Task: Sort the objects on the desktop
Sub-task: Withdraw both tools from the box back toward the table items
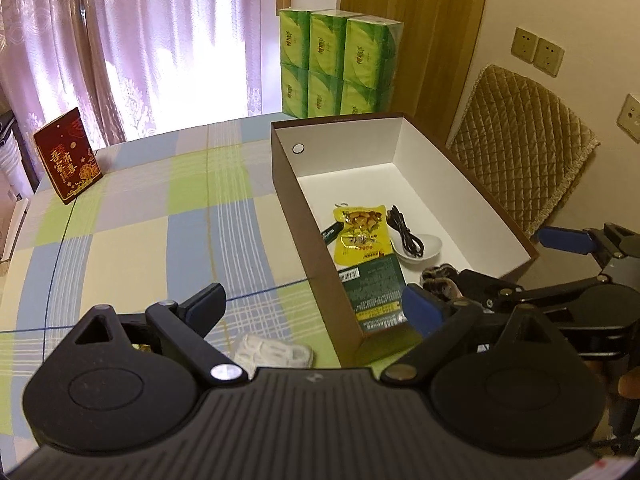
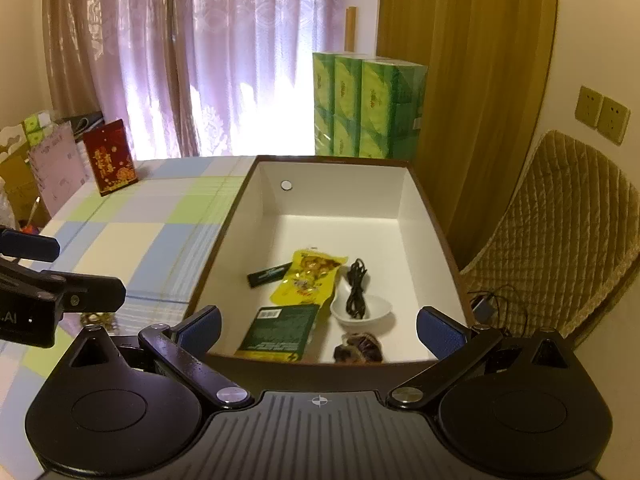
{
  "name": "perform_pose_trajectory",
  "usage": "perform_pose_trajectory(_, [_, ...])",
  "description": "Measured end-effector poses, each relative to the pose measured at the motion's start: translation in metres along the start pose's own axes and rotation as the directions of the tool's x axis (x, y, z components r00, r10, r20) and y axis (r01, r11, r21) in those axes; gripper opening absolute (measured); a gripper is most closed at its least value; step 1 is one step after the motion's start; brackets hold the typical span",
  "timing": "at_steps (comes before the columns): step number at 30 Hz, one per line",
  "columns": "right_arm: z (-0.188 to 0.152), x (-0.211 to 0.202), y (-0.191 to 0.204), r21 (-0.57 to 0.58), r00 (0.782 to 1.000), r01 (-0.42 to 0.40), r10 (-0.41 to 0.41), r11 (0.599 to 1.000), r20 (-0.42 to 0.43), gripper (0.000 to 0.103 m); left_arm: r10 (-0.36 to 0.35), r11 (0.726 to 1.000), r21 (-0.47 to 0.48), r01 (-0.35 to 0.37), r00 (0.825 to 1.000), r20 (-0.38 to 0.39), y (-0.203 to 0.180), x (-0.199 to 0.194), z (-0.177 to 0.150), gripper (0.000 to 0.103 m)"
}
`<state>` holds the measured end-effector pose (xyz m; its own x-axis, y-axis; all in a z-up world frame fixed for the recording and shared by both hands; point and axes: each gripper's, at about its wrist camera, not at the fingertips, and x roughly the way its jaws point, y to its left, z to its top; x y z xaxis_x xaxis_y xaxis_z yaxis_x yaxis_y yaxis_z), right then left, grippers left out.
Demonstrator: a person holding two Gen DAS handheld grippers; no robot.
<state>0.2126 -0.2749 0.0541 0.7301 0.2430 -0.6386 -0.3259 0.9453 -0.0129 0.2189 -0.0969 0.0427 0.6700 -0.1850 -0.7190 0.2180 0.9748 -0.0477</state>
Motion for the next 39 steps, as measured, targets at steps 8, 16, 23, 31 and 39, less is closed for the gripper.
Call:
perform_pose_trajectory(8, [-0.008, -0.014, 0.024, -0.009, 1.000, -0.021, 0.020, 1.000, -0.012, 0.101, 0.003, 1.000, 0.001, -0.003, 1.000, 0.005, 0.012, -0.024, -0.018, 0.093])
perform_pose_trajectory(16, [-0.015, -0.018, 0.050, -0.022, 0.999, -0.047, 0.047, 0.999, -0.027, 0.101, 0.028, 0.999, -0.019, -0.028, 0.999, -0.020, 0.034, -0.038, -0.037, 0.094])
perform_pose_trajectory(23, [-0.016, -0.014, 0.076, -0.060, 0.996, -0.089, 0.087, 0.994, -0.034, 0.101, 0.062, 0.996, -0.057, -0.065, 0.997, -0.051, 0.062, -0.046, -0.056, 0.096])
perform_pose_trajectory(31, [-0.027, -0.004, 0.099, -0.094, 0.990, -0.128, 0.121, 0.987, -0.075, 0.101, 0.075, 0.991, -0.100, -0.086, 0.992, -0.105, 0.092, -0.051, -0.081, 0.096])
perform_pose_trajectory(39, [-0.043, 0.009, 0.113, -0.104, 0.977, -0.182, 0.168, 0.978, -0.128, 0.101, 0.098, 0.982, -0.143, -0.122, 0.981, -0.165, 0.118, -0.046, -0.104, 0.096])
